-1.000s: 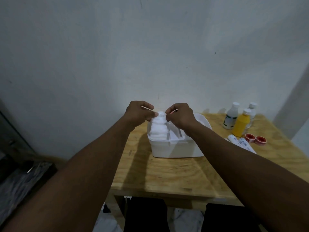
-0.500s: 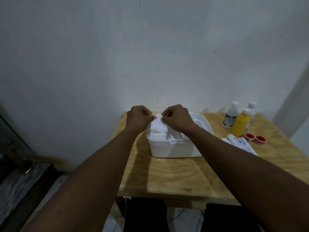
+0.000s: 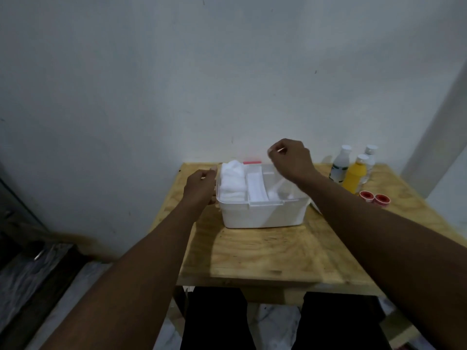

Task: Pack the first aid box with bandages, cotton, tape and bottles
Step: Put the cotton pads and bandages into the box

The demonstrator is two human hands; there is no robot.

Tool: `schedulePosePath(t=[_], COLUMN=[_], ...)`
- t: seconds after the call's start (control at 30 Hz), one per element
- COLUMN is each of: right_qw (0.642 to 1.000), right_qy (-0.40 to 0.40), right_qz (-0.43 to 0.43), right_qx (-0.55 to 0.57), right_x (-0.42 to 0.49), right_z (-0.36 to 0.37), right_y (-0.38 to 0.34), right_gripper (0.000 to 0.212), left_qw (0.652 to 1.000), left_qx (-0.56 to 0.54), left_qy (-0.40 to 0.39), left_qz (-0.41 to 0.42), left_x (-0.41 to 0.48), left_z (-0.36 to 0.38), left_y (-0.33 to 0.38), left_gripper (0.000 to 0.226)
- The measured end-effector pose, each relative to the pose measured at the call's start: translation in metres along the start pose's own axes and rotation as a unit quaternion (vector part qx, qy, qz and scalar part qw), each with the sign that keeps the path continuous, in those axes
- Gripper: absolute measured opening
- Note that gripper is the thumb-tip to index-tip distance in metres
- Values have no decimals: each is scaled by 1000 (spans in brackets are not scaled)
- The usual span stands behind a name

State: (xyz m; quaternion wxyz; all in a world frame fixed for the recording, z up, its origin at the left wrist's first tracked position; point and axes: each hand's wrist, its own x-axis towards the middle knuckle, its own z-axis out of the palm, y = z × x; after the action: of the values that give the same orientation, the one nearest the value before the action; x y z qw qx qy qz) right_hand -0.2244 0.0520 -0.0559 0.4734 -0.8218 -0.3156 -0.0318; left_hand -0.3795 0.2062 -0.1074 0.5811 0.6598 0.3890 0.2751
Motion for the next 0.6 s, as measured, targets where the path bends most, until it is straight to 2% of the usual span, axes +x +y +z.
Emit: schedulePosePath(t=[0.23,0.27,0.3,0.37,0.43,0.5,0.6], right_qw=[990,984,973,929,884,870,867], right_qy=[65,51,-1,-149,-234,-237,-230], right_qz=[59,61,62,72,87,84,76], right_qx=[-114,-162,-221,-331,-396,-424,-436], right_x=[-3,-5,-6,-13,-20,-25,-27], right_z=[-57,-63,-69,-75,-75,-71,-68], right_y=[58,67,75,86,93,97,96], right_gripper=[23,23,21,14,11,4,22], left_qw=[999,999,999,999,999,999,998], left_qx=[-22,-21,-19,-13,-1,10,25], left_qy=[21,25,27,32,40,46,52], left_qz=[-27,-28,-27,-17,-7,0,9], left_x=[-4,-4,-4,-5,-4,-4,-3], left_z=[11,11,11,12,12,12,11], left_y=[-11,-11,-11,-9,-8,-8,-8], left_gripper=[33,30,29,29,29,27,27])
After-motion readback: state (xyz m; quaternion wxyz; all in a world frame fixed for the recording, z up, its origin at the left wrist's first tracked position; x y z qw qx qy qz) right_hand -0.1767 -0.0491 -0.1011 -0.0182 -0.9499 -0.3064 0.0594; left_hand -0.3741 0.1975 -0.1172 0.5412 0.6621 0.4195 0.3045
